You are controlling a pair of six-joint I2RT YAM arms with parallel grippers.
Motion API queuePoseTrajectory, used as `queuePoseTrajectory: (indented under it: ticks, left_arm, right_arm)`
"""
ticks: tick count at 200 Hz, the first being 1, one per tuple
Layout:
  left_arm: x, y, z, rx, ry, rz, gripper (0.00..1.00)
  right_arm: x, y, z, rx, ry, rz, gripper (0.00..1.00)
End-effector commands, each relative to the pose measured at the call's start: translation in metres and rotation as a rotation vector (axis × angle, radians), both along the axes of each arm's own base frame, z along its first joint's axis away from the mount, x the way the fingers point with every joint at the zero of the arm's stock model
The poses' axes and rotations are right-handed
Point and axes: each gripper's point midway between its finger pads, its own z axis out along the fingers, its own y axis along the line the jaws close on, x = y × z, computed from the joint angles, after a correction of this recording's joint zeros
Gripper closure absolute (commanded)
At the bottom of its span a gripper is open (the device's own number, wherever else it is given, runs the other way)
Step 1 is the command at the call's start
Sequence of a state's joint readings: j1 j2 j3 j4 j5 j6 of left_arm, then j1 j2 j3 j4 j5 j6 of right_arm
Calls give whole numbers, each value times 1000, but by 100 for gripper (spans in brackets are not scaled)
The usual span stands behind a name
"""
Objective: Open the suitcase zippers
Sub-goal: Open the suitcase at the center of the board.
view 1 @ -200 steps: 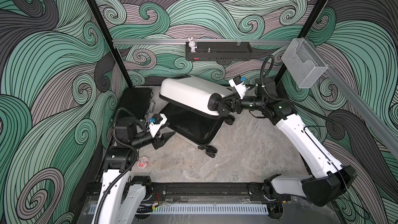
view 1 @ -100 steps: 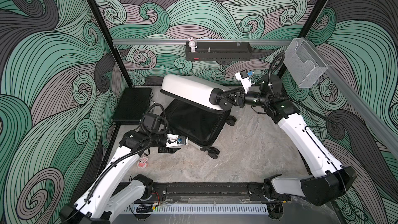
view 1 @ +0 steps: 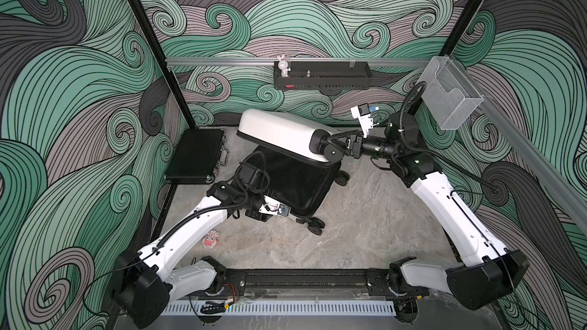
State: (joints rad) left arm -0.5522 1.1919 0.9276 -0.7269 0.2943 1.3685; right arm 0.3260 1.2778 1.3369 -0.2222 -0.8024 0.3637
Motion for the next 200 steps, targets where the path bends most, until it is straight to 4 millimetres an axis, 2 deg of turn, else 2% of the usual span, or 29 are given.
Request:
queuePoseTrajectory:
  ticks: [1, 32, 58, 59, 77, 94, 108, 134, 140, 160, 175, 200]
  left_arm:
    - [10, -10, -5, 35, -16, -57, 40]
    - [16, -19, -22, 74, 15, -80, 43]
    - [17, -21, -34, 126, 45, -89, 53]
    - [17, -21, -38, 136, 58, -89, 53]
    - [11, -22, -45, 177, 100, -100, 69]
    - [4, -20, -44, 205, 132, -100, 90]
    - [-4, -16, -43, 226, 150, -92, 100]
    - [-23, -5, -44, 267, 194, -75, 100]
    - [-27, -3, -36, 256, 175, -69, 100]
    - [-39, 9, -33, 263, 169, -43, 100]
    - [-41, 17, -33, 262, 126, -8, 100]
    - [-40, 30, -44, 268, 42, 12, 100]
  right_arm:
    - [-32, -4, 74, 113, -244, 59, 100]
    - [-38, -6, 80, 129, -250, 68, 100]
    - [-44, -9, 87, 145, -255, 78, 100]
    - [-43, -9, 87, 146, -255, 77, 100]
    - [-44, -15, 90, 153, -257, 62, 100]
    - [-42, -26, 93, 162, -252, 27, 100]
    - [-37, -38, 95, 175, -246, -22, 100]
    - [-30, -65, 93, 195, -225, -123, 100]
    - [-28, -72, 90, 197, -216, -153, 100]
    - [-19, -100, 80, 212, -170, -258, 100]
    - [-15, -121, 69, 234, -126, -342, 100]
    - [-12, -151, 47, 284, -65, -473, 100]
